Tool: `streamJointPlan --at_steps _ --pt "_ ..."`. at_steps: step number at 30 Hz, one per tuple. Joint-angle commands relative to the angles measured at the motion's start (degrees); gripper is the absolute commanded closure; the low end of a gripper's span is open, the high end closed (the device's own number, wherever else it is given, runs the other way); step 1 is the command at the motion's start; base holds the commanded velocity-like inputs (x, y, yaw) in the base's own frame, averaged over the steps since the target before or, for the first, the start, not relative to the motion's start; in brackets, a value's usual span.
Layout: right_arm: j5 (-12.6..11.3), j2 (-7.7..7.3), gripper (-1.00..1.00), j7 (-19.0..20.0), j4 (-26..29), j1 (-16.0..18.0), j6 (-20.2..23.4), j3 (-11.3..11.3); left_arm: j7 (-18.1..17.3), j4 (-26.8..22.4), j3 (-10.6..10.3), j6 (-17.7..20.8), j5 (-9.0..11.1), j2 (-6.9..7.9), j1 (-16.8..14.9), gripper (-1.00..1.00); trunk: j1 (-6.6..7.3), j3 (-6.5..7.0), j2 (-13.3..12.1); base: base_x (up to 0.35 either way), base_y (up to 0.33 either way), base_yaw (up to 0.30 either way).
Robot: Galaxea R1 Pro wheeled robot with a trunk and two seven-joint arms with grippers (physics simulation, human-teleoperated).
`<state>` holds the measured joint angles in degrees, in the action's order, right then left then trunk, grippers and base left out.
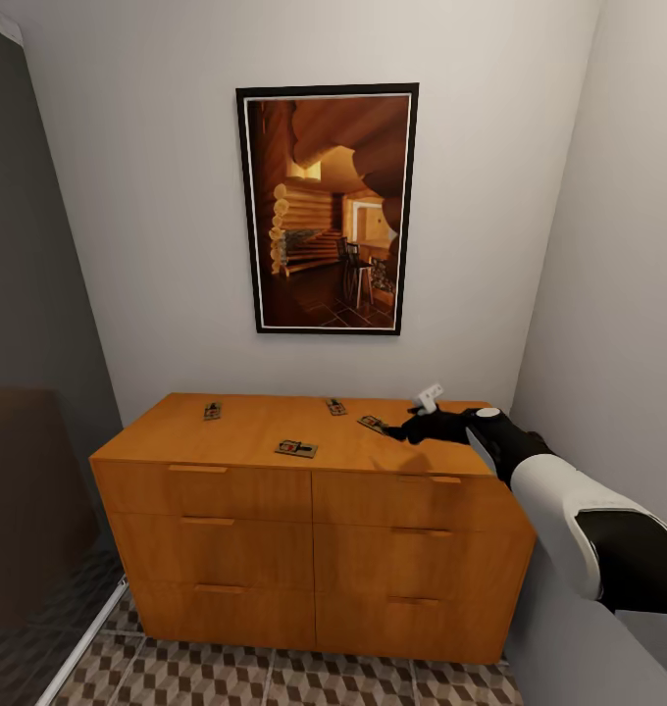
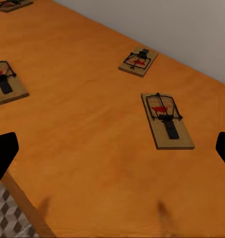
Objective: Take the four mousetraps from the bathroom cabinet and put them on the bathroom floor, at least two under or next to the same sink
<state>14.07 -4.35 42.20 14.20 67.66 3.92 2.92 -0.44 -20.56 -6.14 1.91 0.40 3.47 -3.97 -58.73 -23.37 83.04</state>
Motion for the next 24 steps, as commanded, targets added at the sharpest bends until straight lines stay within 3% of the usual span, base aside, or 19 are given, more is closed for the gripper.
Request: streamJointPlan --at_steps 1,6,17,24 --pt "-0.23 -0.17 -1.00 0.86 0.13 0.02 0.42 0.25 -0.03 -0.09 -0.28 0.20 0.06 0.05 -0.01 -1.00 0.00 -0.07 0.04 0.000 0.000 0.000" --pt "-0.26 -0.58 -1.00 2.92 0.13 0.02 0.46 0.18 -0.01 -0.09 -0.28 0.20 0.09 0.05 -0.03 -1.00 0.00 -0.07 0.04 0.000 0.000 0.000" --pt "-1.77 -0.74 -1.00 3.64 0.13 0.02 0.47 0.15 0.00 -0.09 -0.28 0.20 0.12 0.05 -0.02 -1.00 0.00 -0.07 0.04 0.006 0.000 0.000" --pt "-2.16 -0.75 -1.00 3.68 0.13 0.02 0.44 0.15 0.00 -0.09 -0.28 0.20 0.12 0.05 0.00 -1.00 0.00 -0.07 0.04 0.168 -0.019 0.000"
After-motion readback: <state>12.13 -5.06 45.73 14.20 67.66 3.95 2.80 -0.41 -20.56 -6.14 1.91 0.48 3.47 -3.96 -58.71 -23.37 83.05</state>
